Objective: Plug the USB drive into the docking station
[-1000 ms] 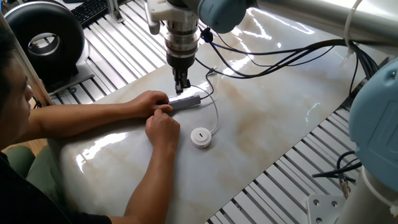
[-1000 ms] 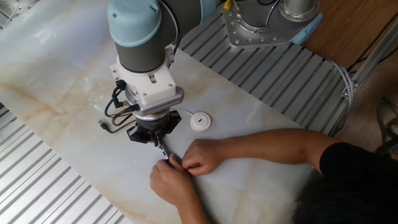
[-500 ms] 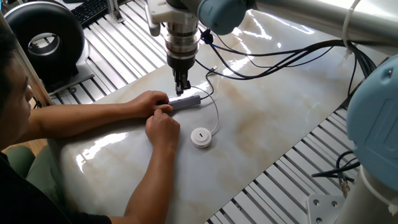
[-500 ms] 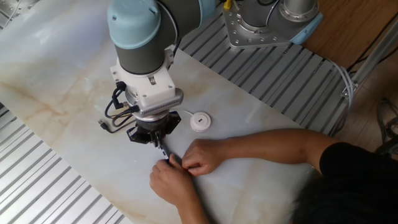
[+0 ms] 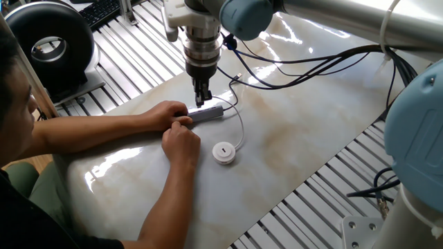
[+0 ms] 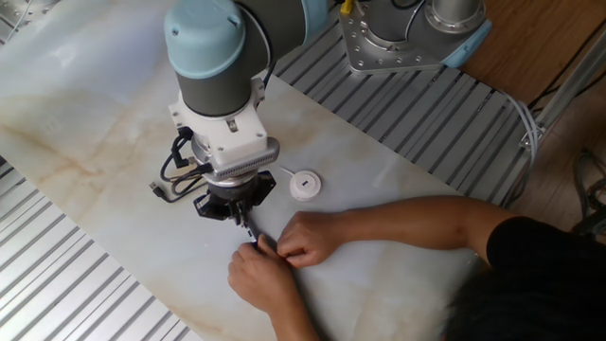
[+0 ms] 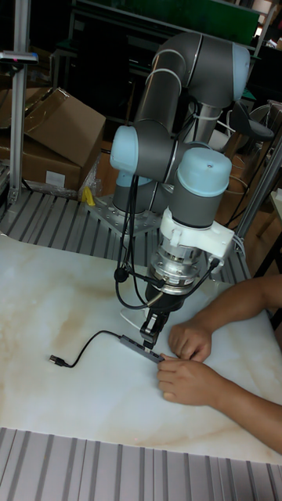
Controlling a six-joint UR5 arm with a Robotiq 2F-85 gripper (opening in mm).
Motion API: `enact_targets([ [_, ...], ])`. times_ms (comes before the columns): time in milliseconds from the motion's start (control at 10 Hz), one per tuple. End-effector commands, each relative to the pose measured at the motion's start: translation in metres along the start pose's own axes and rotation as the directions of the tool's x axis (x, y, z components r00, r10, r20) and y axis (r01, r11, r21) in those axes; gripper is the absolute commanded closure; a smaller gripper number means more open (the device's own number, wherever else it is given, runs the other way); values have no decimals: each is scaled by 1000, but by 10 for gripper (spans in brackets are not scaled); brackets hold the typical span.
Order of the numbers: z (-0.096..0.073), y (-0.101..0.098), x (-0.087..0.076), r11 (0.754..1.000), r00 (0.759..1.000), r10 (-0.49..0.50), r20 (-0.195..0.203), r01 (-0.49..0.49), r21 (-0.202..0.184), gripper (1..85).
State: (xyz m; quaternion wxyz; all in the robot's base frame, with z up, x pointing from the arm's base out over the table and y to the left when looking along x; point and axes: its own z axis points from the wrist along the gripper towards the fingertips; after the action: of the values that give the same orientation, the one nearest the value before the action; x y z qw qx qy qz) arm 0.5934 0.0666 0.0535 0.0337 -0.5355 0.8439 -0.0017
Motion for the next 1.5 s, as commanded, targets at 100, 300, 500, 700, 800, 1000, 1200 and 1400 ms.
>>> enact_targets([
  [100,1,1,-2,1000,1000,12,7,-12,-8,843],
  [300,2,2,-1,1000,1000,16,3,-16,-9,843],
  [500,3,4,-1,1000,1000,24,-2,-24,-10,843],
  [700,4,6,0,999,999,39,-11,-39,-12,843],
  [800,4,6,0,999,999,45,-13,-45,-13,843],
  [1000,4,7,2,998,998,53,-20,-54,-14,843],
  [1200,5,8,1,998,998,66,-18,-66,-17,843],
  [1400,5,10,-1,996,997,80,-13,-80,-25,843],
])
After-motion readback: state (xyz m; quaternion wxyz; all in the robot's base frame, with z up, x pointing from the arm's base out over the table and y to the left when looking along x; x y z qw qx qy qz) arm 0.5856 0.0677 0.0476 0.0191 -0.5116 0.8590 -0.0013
